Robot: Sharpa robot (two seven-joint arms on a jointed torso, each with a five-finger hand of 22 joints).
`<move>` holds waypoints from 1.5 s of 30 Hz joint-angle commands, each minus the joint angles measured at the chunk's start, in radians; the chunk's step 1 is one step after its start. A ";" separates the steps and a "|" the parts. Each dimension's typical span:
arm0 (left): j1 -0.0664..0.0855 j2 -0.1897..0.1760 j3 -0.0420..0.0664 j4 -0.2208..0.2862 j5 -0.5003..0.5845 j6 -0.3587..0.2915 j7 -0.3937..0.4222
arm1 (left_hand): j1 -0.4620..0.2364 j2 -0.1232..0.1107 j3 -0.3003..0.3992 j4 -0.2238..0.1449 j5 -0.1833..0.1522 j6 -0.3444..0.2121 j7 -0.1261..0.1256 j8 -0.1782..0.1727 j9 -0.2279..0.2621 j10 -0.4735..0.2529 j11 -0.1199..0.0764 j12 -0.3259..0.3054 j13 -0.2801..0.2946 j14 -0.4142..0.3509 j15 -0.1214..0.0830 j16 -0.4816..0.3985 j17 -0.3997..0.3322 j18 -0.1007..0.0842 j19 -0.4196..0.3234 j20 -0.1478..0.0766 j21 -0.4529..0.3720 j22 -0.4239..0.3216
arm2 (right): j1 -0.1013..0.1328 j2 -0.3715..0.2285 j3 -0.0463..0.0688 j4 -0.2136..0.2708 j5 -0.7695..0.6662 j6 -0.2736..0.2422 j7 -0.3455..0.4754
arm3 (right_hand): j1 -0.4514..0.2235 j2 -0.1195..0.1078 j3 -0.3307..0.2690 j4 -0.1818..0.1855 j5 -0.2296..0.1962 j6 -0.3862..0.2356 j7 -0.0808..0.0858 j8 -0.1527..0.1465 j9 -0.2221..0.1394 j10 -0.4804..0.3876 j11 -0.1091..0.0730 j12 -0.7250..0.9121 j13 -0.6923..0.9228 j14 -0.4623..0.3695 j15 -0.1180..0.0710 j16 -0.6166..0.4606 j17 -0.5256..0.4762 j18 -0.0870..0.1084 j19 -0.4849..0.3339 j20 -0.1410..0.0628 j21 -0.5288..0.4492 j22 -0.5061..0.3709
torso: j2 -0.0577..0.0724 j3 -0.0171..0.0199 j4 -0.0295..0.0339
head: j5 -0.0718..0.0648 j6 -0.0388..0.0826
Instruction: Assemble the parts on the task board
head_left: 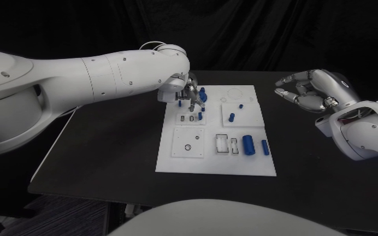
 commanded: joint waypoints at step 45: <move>-0.080 0.046 0.001 -0.071 0.034 -0.102 0.064 | -0.013 0.007 0.003 -0.010 0.006 -0.017 -0.005 -0.008 0.064 0.105 -0.007 0.004 0.263 0.104 -0.007 0.003 0.263 -0.007 -0.028 -0.007 -0.030 -0.034 | -0.010 0.011 0.001 -0.012 0.000 0.019 -0.034 | 0.012 -0.003 0.007 0.003 0.018 0.010 -0.001 -0.008 -0.005 0.011 -0.006 0.003 0.146 0.073 0.002 -0.003 0.118 0.010 0.044 0.002 -0.007 0.200 | -0.004 0.0006 0.0012 | -0.008 0.000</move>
